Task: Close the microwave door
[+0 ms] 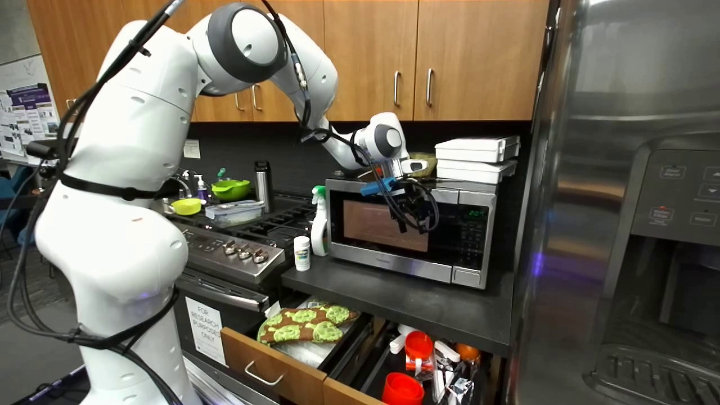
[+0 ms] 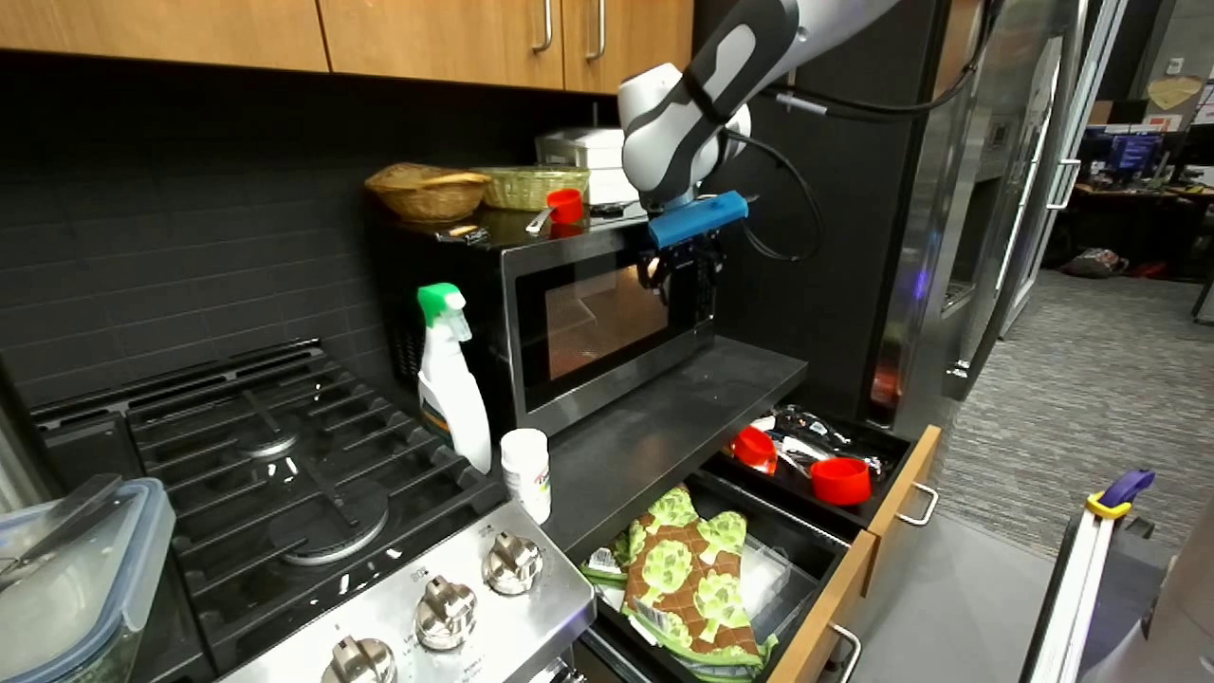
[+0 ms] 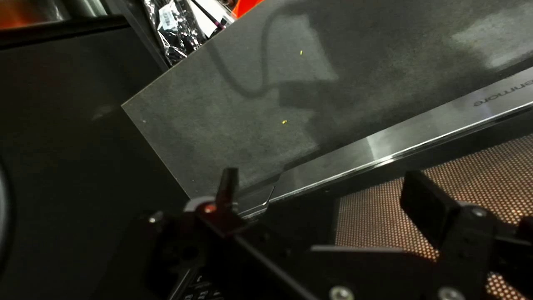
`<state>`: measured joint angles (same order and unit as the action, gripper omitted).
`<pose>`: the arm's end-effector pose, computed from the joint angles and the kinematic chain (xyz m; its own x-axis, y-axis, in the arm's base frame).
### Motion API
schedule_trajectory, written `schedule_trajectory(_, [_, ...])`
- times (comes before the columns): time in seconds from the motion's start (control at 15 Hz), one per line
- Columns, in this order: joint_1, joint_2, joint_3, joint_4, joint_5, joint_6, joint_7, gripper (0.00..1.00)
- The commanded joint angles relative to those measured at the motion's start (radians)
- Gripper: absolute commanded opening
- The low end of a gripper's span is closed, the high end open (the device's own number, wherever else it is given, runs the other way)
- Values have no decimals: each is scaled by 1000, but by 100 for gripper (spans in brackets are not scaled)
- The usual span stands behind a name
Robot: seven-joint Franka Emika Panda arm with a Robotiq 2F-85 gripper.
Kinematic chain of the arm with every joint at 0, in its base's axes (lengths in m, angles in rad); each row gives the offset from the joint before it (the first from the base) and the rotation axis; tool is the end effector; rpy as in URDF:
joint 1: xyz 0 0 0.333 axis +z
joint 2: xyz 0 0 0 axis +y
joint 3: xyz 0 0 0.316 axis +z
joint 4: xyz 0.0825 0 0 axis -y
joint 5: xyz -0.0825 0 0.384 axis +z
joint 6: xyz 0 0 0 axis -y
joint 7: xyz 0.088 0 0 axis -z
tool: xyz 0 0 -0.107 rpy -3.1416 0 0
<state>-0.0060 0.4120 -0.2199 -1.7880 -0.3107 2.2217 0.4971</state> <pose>0.6363 -0.1443 0.3330 0.8704 -0.4691 0.1497 -0.4921 -0.8189 0.2953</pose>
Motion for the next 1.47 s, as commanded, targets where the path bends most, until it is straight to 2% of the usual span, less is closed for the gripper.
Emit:
schedule_trajectory(0.0, [-3, 9, 11, 41, 23, 22, 9, 100])
schedule_trajectory(0.33, [-7, -32, 19, 14, 45, -45, -18, 100])
schedule_trajectory(0.87, [-19, -123, 39, -51, 143, -143, -48, 100])
schedule_trajectory(1.4, [-35, -220, 41, -182, 163, -209, -35, 100])
